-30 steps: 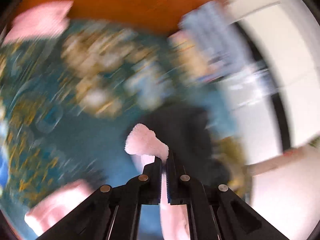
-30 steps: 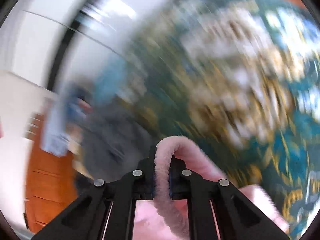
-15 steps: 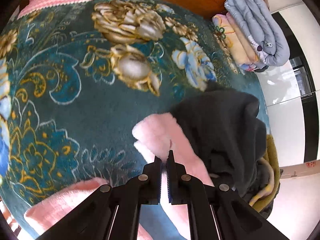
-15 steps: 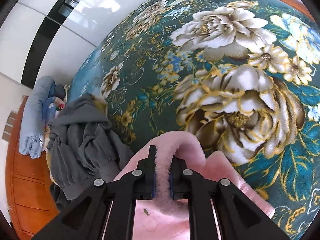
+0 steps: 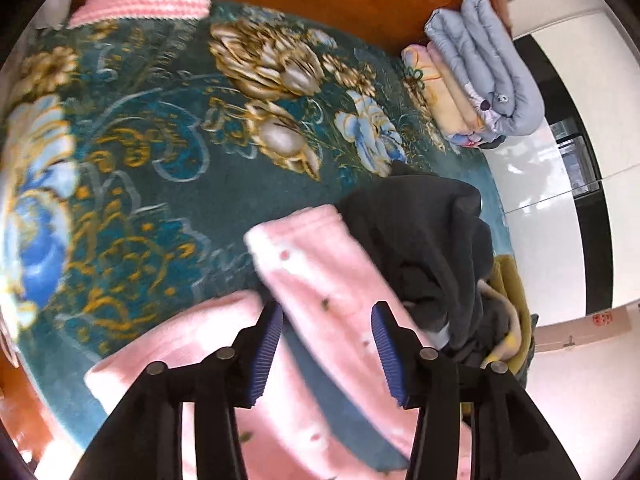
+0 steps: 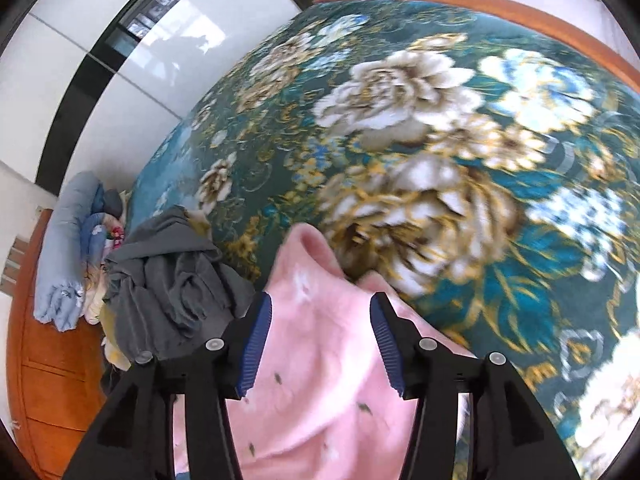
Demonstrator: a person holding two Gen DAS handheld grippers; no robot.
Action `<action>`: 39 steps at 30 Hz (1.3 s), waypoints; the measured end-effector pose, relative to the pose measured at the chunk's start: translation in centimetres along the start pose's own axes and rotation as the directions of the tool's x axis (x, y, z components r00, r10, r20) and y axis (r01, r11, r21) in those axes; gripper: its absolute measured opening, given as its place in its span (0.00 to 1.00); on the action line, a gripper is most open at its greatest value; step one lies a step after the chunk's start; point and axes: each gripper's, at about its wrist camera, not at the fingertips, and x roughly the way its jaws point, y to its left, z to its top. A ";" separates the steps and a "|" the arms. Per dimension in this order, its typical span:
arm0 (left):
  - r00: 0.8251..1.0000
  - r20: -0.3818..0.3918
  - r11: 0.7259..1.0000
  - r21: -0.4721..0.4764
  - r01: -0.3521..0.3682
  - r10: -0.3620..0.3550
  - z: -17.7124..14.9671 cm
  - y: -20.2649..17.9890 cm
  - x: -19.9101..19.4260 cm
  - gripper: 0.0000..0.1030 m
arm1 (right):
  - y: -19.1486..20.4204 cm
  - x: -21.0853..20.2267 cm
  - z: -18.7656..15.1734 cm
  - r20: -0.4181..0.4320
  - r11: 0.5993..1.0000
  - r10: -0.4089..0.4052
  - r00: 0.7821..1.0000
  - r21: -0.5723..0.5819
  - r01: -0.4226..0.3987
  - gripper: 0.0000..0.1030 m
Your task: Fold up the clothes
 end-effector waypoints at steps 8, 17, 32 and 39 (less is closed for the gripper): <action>0.997 0.018 0.997 0.000 -0.075 0.075 -4.2 4.9 -2.4 0.49 | -3.0 -2.9 -5.6 -0.018 0.992 -0.071 0.997 0.101 0.072 0.52; 0.991 -0.119 0.993 -0.095 -0.066 0.055 -7.1 9.1 -0.1 0.50 | -1.1 -2.9 -9.8 -0.084 0.990 -0.128 0.988 0.047 0.132 0.58; 0.993 -0.106 0.994 -0.103 0.030 -0.041 -7.8 8.2 0.3 0.01 | 4.5 -2.5 -11.9 -0.113 0.993 -0.108 0.988 -0.068 0.101 0.58; 0.996 -0.083 0.988 -0.152 0.000 -0.013 -7.0 10.0 -0.6 0.00 | 2.1 -3.3 -12.6 -0.112 0.997 -0.073 0.991 -0.020 0.071 0.58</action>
